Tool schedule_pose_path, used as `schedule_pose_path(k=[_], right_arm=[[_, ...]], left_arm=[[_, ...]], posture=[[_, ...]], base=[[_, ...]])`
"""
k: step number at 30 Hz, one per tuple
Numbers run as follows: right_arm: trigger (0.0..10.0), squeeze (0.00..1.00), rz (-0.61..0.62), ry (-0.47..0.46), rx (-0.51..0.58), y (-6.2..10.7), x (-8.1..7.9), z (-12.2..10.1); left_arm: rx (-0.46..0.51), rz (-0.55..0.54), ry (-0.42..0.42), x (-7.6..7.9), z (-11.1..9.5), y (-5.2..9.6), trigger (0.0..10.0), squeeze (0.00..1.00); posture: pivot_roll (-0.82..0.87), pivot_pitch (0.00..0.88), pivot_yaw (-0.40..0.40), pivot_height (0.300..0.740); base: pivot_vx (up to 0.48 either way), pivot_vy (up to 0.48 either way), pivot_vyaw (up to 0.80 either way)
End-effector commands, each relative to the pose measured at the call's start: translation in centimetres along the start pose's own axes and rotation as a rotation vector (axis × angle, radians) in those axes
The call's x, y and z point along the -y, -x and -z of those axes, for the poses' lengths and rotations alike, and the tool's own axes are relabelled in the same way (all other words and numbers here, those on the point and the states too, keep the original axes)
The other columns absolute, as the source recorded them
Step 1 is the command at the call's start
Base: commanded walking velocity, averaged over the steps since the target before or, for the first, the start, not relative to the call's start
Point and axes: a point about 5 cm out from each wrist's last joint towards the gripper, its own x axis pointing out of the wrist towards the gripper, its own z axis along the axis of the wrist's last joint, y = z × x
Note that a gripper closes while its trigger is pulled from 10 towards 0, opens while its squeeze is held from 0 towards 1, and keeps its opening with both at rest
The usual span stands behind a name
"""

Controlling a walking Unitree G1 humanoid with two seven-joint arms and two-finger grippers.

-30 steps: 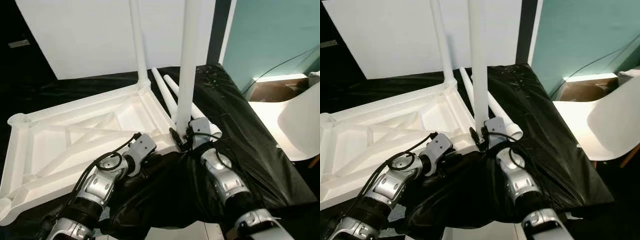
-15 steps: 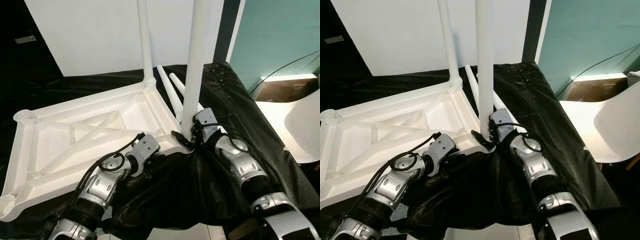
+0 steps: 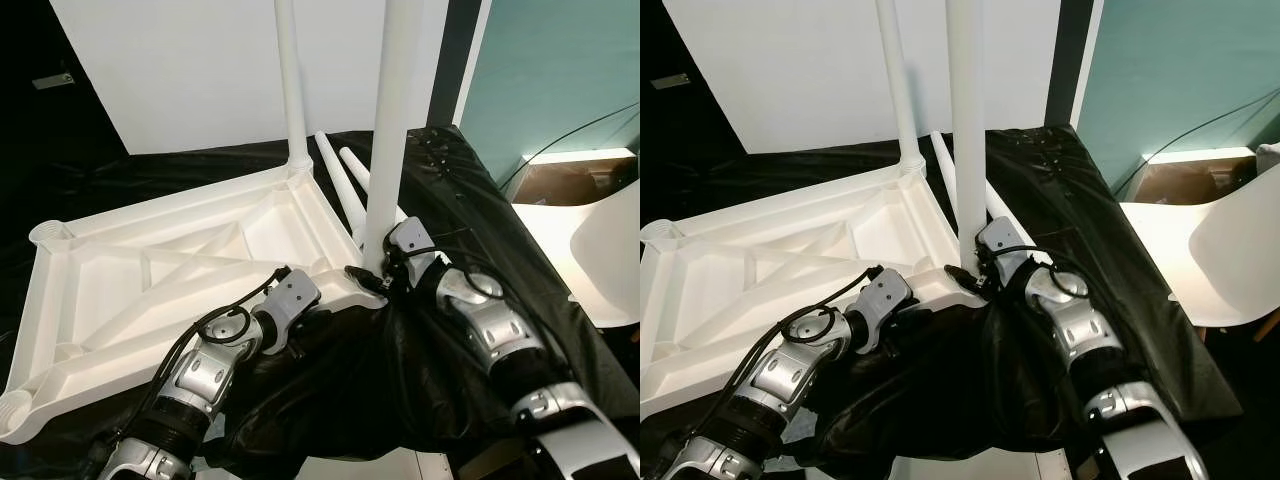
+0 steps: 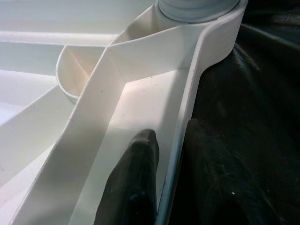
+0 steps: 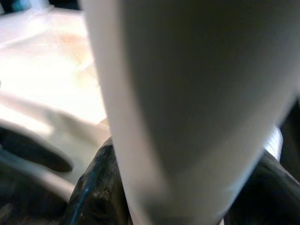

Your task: Building children table

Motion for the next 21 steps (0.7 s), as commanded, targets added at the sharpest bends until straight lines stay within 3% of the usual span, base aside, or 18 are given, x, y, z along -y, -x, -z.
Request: schedule_pose_path(k=[1,2,7,17,18,21], right_arm=[[0.0,0.0,0.062,-0.044,-0.14,0.7,-1.1,3.1],[0.0,0.0,0.062,-0.044,-0.14,0.7,-1.1,3.1],[0.0,0.0,0.428,-0.149,-0.029,1.2,-1.6,3.1],[0.0,0.0,0.567,-0.155,0.009,1.8,-0.4,2.5],[10.0,0.0,0.535,-0.149,0.018,1.6,-0.6,2.3],[10.0,0.0,0.455,-0.109,0.042,1.4,-1.1,1.7]], left_arm=[[-0.137,0.084,0.081,1.7,3.6,-0.3,10.0,0.0],[-0.137,0.084,0.081,1.7,3.6,-0.3,10.0,0.0],[-0.137,0.088,0.08,1.7,3.6,-0.4,10.0,0.0],[-0.142,0.089,0.073,1.5,3.6,-0.3,10.0,0.0],[-0.142,0.09,0.072,1.5,3.6,-0.3,10.0,0.0],[-0.14,0.091,0.071,1.5,3.6,-0.3,10.0,0.0]], posture=[[-0.01,0.0,0.017,0.74],[-0.01,0.0,0.017,0.74],[-0.01,0.0,0.026,0.74],[-0.01,0.0,0.034,0.74],[-0.02,0.0,0.034,0.74],[-0.02,0.0,0.035,0.74]], base=[[0.0,0.0,0.0],[0.0,0.0,0.0],[0.0,0.0,0.0],[0.0,0.0,0.0],[0.0,0.0,0.0],[0.0,0.0,0.0]])
